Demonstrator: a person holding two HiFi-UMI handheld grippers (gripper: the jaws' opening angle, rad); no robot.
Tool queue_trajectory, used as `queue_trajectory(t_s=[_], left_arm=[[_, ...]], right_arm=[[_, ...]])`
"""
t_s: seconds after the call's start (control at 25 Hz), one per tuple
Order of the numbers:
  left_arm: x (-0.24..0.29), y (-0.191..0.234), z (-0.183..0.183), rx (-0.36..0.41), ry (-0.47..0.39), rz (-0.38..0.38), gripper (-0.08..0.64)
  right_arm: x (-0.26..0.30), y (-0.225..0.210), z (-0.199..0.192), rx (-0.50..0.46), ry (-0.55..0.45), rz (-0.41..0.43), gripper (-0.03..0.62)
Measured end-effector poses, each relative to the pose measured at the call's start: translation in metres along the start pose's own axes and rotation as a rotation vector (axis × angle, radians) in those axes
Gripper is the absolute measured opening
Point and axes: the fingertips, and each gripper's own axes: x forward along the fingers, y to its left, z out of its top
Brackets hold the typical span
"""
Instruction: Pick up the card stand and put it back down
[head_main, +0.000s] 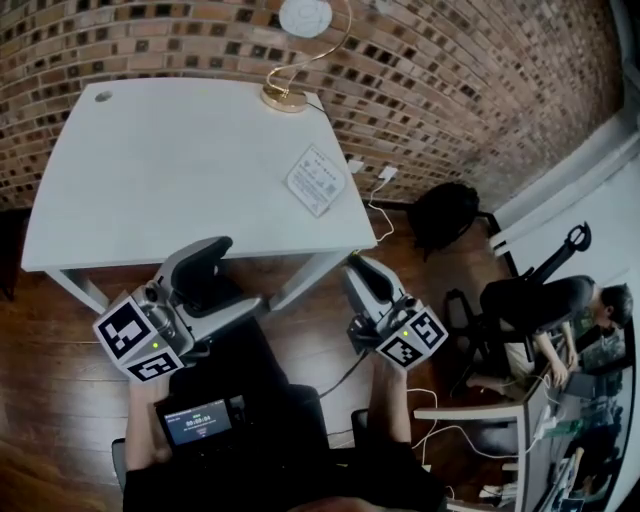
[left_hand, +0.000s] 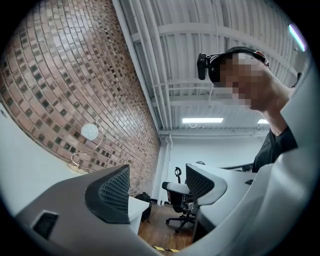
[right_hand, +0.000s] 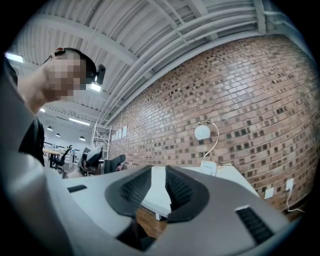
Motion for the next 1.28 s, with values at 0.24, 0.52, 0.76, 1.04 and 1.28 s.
queue_trajectory(t_s=[0.24, 0.52, 0.76, 1.04, 1.28], left_arm=[[0.021, 0.022, -0.003, -0.004, 0.021, -0.016, 0.351], [0.055, 0.043, -0.011, -0.037, 0.028, -0.060, 0.351], [0.088, 0.050, -0.017, -0.029, 0.041, -0.109, 0.351], [0.112, 0.067, -0.022, -0.047, 0.056, -0.137, 0.351], [0.126, 0.083, -0.023, -0.054, 0.060, -0.143, 0.351]], right_arm=[[0.017, -0.032, 0.001, -0.014, 0.005, -0.009, 0.115], [0.025, -0.070, -0.005, -0.009, 0.022, -0.035, 0.115], [0.026, -0.098, -0.008, -0.015, 0.036, -0.042, 0.115], [0.040, -0.125, -0.014, -0.017, 0.056, -0.042, 0.115], [0.053, -0.142, -0.022, -0.011, 0.079, -0.040, 0.115]])
